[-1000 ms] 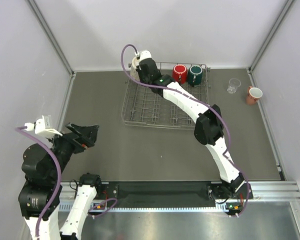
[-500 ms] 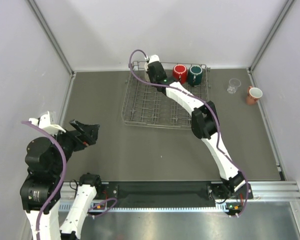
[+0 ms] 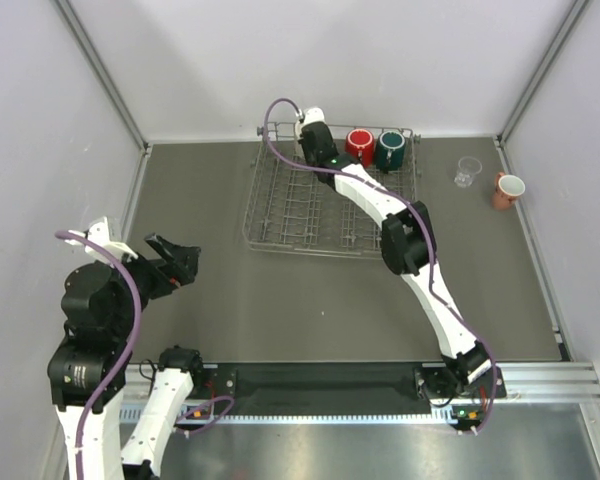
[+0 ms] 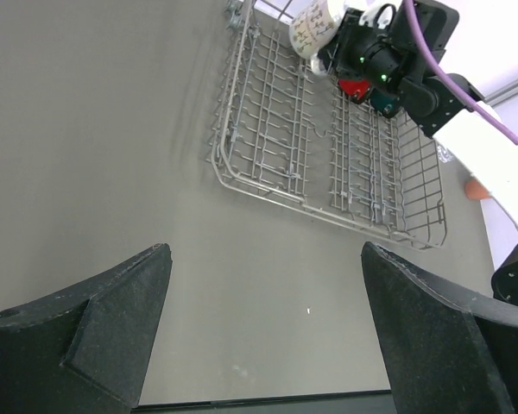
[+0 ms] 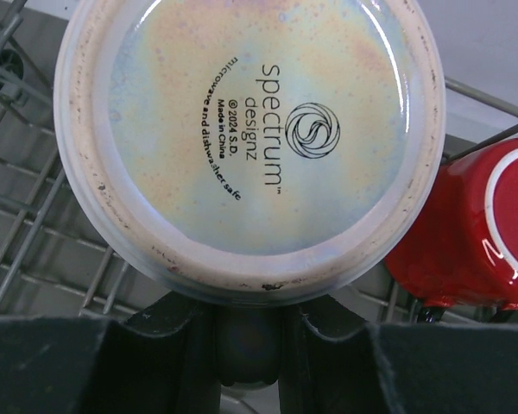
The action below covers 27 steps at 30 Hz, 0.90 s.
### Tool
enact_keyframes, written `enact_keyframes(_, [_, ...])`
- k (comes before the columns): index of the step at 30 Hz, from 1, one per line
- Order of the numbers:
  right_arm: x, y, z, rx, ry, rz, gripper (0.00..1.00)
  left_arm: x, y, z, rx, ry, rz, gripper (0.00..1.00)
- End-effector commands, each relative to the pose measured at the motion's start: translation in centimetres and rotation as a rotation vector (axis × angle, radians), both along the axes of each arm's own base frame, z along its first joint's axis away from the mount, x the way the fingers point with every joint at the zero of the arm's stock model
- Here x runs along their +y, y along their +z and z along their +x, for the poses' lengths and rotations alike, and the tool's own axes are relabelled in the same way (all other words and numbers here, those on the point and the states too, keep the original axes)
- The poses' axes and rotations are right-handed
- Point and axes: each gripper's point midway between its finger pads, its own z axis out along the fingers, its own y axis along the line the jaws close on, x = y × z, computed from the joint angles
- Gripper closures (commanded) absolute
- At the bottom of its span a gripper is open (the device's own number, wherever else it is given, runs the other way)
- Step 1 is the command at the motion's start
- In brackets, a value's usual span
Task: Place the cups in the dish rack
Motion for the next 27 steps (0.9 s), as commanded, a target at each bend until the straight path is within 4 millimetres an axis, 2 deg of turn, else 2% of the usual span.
enact_keyframes(1, [0.5,9.6,3.3,-0.280,-0.039,0.148,1.00,0.2,0.7,1.0,-0.037,0.011,0.013,0.04])
enact_keyframes(16, [0.0,7.1,4.1,-0.246,-0.064,0.164,1.00,0.7,0.9,0.8,-0.031,0.034,0.030,0.04])
enact_keyframes(23, [-0.1,6.2,4.0,-0.229,-0.071,0.152,0.83,0.8,1.1,0.9,-0.034,0.037,0.032,0.04])
enact_keyframes(27, [-0.3,6.1,4.1,-0.227,-0.074,0.149,0.81,0.8,1.3,0.8,-0.038,0.037,0.031,0.04])
